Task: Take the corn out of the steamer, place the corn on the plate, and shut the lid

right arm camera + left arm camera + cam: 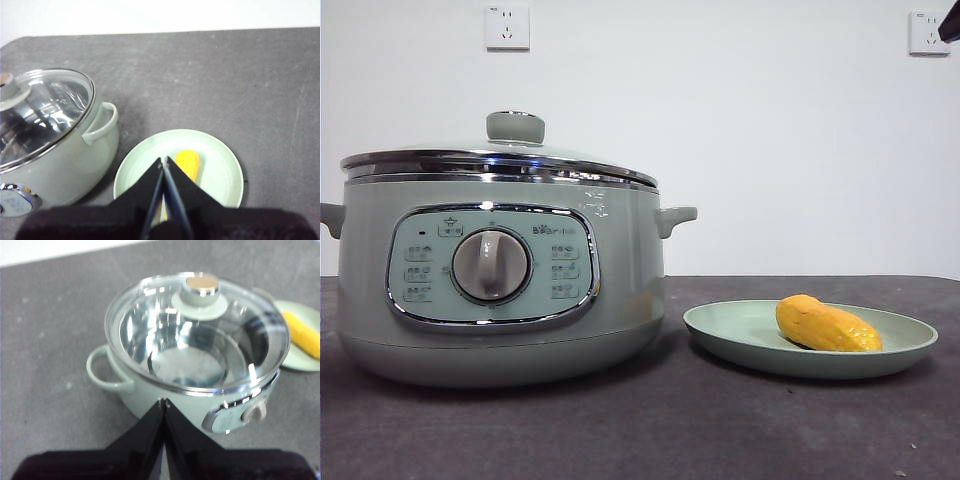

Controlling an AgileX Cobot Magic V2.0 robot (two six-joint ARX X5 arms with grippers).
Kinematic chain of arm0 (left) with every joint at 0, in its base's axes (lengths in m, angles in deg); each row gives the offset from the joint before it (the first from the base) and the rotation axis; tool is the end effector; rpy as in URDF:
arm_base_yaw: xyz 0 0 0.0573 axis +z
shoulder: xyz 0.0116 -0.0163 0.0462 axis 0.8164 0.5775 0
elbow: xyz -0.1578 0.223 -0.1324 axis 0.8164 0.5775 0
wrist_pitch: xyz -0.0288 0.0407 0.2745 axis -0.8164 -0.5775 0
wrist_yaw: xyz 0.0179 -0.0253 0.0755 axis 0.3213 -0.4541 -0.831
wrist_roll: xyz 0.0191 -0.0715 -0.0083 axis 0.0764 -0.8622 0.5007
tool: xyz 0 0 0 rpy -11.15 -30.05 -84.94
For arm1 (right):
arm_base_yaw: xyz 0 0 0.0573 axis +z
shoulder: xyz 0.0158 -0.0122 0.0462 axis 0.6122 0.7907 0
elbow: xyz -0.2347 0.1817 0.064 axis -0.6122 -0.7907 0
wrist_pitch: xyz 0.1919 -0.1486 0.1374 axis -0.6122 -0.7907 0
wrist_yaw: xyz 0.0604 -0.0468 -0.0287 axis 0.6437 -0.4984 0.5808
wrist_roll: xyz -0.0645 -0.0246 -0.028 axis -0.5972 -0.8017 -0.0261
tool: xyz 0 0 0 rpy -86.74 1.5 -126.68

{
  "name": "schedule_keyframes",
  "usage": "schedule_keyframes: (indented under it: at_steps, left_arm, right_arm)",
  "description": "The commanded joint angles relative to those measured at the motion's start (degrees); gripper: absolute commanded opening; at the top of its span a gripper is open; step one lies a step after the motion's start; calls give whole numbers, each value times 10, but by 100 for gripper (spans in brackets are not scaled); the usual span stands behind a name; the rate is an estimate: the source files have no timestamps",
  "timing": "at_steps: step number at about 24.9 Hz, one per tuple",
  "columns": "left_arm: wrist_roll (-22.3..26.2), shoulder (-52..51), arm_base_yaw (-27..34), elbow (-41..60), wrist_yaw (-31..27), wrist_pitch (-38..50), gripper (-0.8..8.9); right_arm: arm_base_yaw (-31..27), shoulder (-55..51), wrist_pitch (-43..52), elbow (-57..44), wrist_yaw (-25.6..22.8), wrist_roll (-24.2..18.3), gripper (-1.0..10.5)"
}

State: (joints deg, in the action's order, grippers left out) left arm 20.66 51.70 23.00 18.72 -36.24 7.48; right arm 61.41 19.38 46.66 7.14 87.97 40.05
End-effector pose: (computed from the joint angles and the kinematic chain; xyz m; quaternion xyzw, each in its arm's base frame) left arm 0.0894 -0.0428 0.3136 0.0343 0.2448 -0.1648 0.9548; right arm 0.1343 0.0586 0.3017 0.0296 0.1837 0.1882 0.9643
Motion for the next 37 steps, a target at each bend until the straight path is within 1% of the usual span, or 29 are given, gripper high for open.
schedule_keyframes:
  at_steps: [1,9,10,12,14,15,18,19,22,23,25,29,37]
  left_arm:
    - [-8,4,-2,1,-1,-1,-4]
    - [-4,6,-2,1,-1,-2,-4]
    - [18,4,-2,2,-3,1,-4]
    - [44,-19,6,2,-7,36,-4]
    - [98,-46,37,7,6,100,-4]
    - [120,-61,68,17,28,139,-4]
    - [139,-102,164,82,94,233,-4]
    - [142,-116,195,115,114,261,-4]
    - [143,-149,249,186,156,302,-4]
    - [143,-159,264,212,166,316,-4]
    - [142,-179,287,258,168,336,-4]
    - [136,-217,311,336,168,361,-4]
    - [113,-257,326,403,164,360,-4]
  right_arm:
    - [1,-1,-5,-3,-2,7,1]
    - [1,-1,-15,-3,-2,7,1]
    - [1,-1,-15,-3,-2,7,1]
    - [1,-1,-17,-3,-2,7,1]
    - [1,-1,-17,-3,-2,7,1]
    - [1,-1,-18,-3,-2,7,1]
    - [1,-1,-18,-3,-2,7,1]
    - [1,-1,-18,-3,-2,7,1]
    - [1,-1,-19,-3,-2,7,1]
    - [1,-1,-20,-3,-2,7,1]
    - [1,-1,-23,-3,-2,7,1]
    - [1,-1,-26,-3,-2,7,1]
    - [1,-1,-26,-3,-2,7,1]
